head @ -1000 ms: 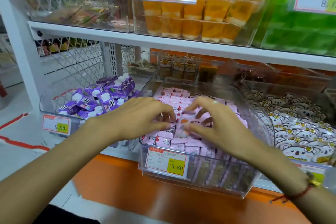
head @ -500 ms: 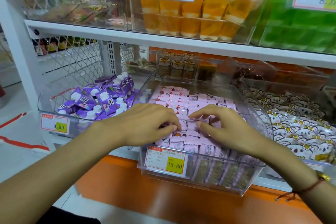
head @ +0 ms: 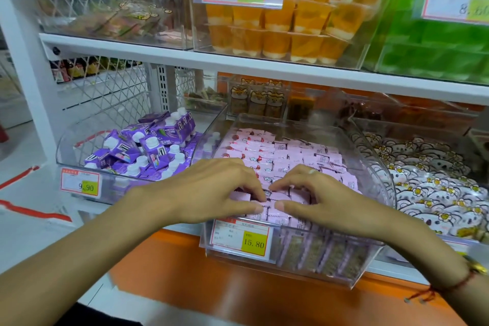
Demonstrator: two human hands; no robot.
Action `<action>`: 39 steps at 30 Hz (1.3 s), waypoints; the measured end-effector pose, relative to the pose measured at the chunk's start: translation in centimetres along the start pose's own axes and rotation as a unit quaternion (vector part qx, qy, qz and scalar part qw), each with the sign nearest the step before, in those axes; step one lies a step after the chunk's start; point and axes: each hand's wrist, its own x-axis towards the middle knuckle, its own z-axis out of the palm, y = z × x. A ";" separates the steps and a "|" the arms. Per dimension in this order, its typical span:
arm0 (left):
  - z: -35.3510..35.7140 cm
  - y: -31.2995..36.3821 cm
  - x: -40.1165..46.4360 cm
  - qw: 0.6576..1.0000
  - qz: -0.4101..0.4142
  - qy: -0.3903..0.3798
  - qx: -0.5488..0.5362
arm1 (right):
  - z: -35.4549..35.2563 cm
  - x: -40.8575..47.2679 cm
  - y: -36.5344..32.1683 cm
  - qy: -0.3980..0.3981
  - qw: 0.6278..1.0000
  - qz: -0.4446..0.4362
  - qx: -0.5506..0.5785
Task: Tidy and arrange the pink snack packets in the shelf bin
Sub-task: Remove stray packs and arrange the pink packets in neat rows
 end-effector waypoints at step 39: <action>-0.4 0.8 0.5 0.955 -0.033 0.263 -0.133 | -2.2 -0.2 -3.3 0.064 0.759 0.150 0.631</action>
